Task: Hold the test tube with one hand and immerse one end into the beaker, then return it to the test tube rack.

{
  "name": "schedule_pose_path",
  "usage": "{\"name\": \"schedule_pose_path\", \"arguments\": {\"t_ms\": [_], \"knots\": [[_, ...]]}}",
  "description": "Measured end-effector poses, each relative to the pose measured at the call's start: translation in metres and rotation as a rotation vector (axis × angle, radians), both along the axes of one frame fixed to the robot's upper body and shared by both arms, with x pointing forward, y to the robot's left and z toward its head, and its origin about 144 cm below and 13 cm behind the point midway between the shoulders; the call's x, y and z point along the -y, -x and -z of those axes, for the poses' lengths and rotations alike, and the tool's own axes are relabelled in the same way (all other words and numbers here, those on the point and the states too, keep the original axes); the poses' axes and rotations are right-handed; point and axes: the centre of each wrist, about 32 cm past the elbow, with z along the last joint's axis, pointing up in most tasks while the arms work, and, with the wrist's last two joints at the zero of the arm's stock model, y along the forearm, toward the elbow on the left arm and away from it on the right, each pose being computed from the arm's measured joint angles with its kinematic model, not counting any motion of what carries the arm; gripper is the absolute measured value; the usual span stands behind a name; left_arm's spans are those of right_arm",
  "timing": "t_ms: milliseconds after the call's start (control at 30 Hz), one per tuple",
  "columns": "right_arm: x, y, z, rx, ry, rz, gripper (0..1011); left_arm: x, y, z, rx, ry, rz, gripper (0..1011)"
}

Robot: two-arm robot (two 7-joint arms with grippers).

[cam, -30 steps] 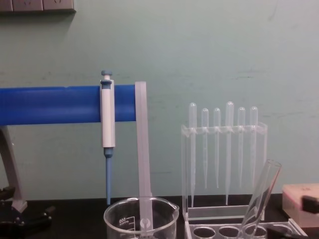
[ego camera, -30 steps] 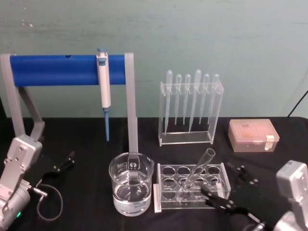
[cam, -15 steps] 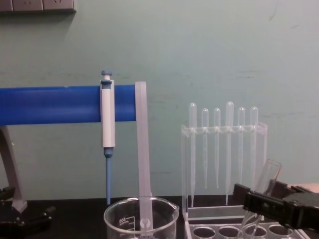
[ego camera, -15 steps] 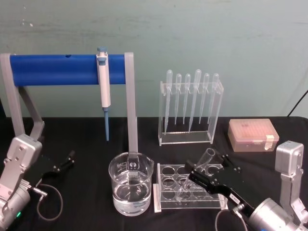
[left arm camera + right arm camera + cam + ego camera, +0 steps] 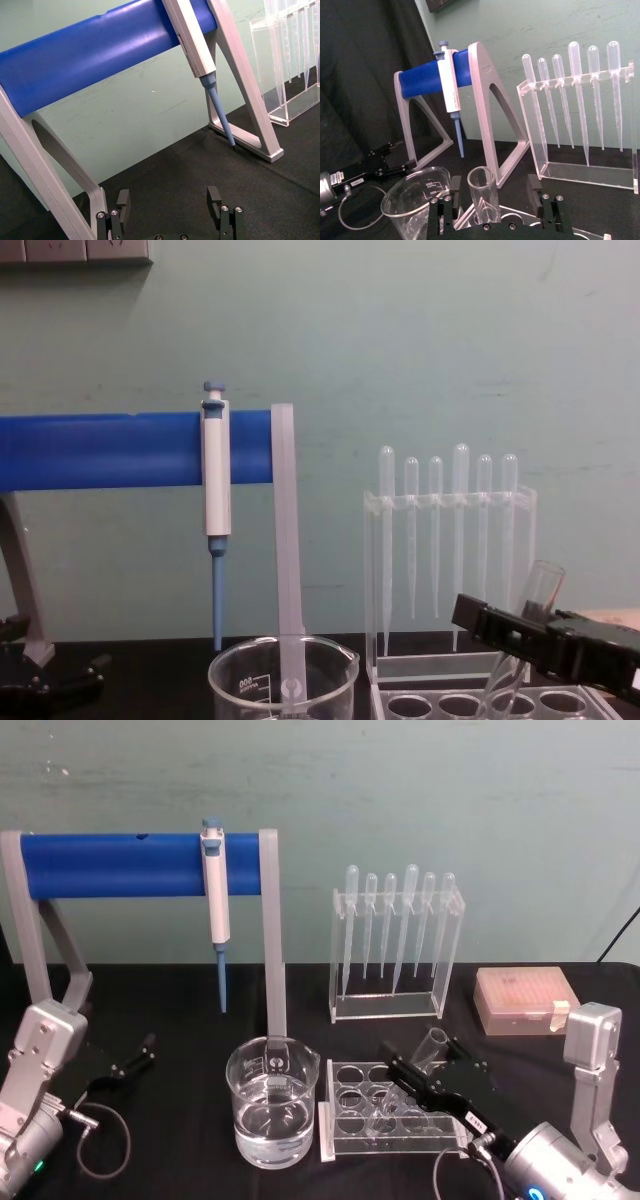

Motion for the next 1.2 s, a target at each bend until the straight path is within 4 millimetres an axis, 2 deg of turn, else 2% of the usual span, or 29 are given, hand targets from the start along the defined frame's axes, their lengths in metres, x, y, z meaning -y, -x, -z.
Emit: {"name": "schedule_pose_path", "arguments": {"t_ms": [33, 133, 433, 500, 533, 667, 967, 1200], "knots": [[0.000, 0.000, 0.000, -0.001, 0.001, 0.001, 800, 0.000, 0.000, 0.000, 0.000, 0.000, 0.000, 1000], [-0.001, 0.000, 0.001, -0.002, 0.002, 0.003, 734, 0.000, 0.000, 0.000, 0.000, 0.000, 0.000, 1000], [-0.003, -0.001, 0.001, 0.001, 0.002, 0.003, 426, 0.000, 0.000, 0.000, 0.000, 0.000, 0.000, 1000], [-0.002, -0.001, 0.001, 0.001, 0.004, 0.003, 392, 0.000, 0.000, 0.000, 0.000, 0.000, 0.000, 1000], [-0.002, -0.001, 0.001, 0.002, 0.004, 0.003, 321, 0.000, 0.000, 0.000, 0.000, 0.000, 0.000, 1000], [-0.003, 0.001, -0.001, 0.011, 0.011, 0.004, 228, 0.000, 0.000, 0.000, 0.000, 0.000, 0.000, 1000], [-0.004, 0.003, -0.010, 0.047, 0.044, 0.011, 224, 0.000, 0.000, 0.000, 0.000, 0.000, 0.000, 1000], [-0.005, 0.002, -0.030, 0.101, 0.150, -0.005, 224, 0.000, 0.000, 0.000, 0.000, 0.000, 0.000, 1000]]}}
